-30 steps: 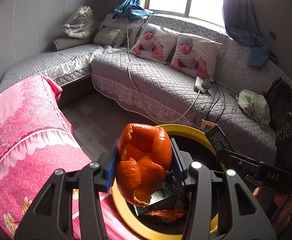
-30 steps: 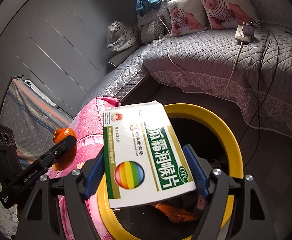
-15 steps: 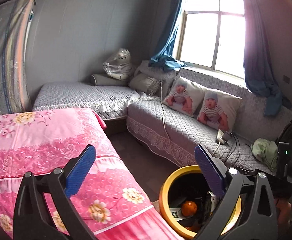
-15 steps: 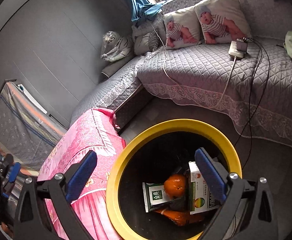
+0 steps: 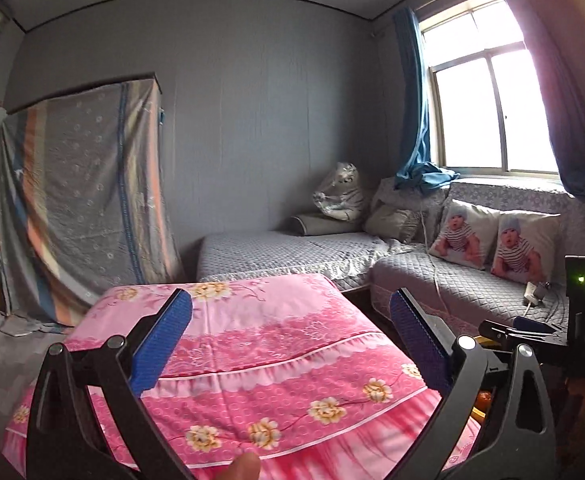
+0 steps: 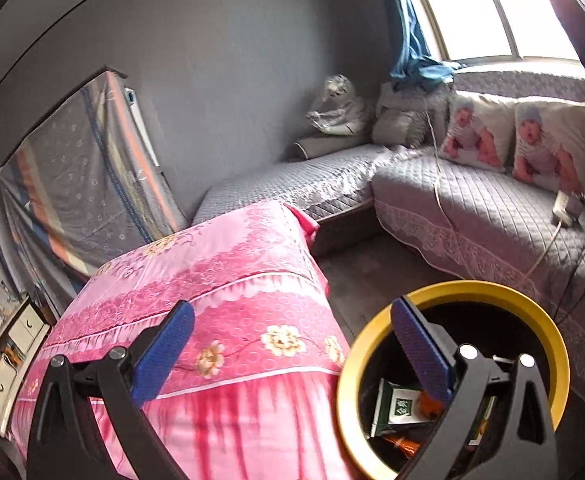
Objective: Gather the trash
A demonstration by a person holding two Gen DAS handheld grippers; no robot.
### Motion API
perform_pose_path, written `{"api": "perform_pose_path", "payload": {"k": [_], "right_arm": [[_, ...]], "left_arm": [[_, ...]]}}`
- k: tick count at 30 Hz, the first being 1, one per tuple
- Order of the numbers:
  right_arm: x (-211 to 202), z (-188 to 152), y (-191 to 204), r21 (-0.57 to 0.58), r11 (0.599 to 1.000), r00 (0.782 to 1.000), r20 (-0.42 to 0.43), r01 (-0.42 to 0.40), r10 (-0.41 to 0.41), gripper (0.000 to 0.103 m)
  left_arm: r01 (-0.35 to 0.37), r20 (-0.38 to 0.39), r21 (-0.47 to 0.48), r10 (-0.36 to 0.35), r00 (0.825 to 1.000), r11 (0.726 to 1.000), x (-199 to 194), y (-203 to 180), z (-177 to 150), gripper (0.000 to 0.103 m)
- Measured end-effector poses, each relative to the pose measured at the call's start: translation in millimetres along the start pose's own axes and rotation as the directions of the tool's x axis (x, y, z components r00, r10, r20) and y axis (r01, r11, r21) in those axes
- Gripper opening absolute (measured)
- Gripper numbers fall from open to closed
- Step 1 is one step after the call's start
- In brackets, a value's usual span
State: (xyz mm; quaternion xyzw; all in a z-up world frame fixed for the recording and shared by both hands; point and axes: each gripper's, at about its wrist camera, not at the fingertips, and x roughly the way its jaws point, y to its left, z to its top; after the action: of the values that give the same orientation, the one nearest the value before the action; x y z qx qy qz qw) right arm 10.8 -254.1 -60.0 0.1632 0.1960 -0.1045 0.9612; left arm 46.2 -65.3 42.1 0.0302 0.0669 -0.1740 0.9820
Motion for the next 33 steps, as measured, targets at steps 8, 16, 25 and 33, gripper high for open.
{"api": "perform_pose_path", "payload": {"k": [8,16,25,33], "right_arm": [[-32.4,-1.6,76.2,-0.117,0.99,0.994,0.068,-0.082,0.091,0.095],[-56.9,-12.6,113.7,-0.176,0.982,0.992,0.096,-0.068,0.086,0.095],[-56.0,-33.0,126.5,-0.201,0.976,0.993,0.07,-0.081,0.096,0.095],[-52.8,-38.6,127.6,-0.199,0.977,0.994,0.053,-0.079,0.091,0.095]], "left_arm": [[-0.114,-0.069,-0.117,0.107,0.992,0.987,-36.5,33.2,-13.1,0.095],[-0.248,-0.157,-0.158,0.223,0.962,0.956,-51.7,63.7,-35.6,0.095],[-0.299,-0.16,-0.197,0.27,0.949,0.934,-69.6,73.4,-42.3,0.095],[-0.289,-0.151,-0.196,0.263,0.953,0.937,-71.3,71.1,-39.8,0.095]]}}
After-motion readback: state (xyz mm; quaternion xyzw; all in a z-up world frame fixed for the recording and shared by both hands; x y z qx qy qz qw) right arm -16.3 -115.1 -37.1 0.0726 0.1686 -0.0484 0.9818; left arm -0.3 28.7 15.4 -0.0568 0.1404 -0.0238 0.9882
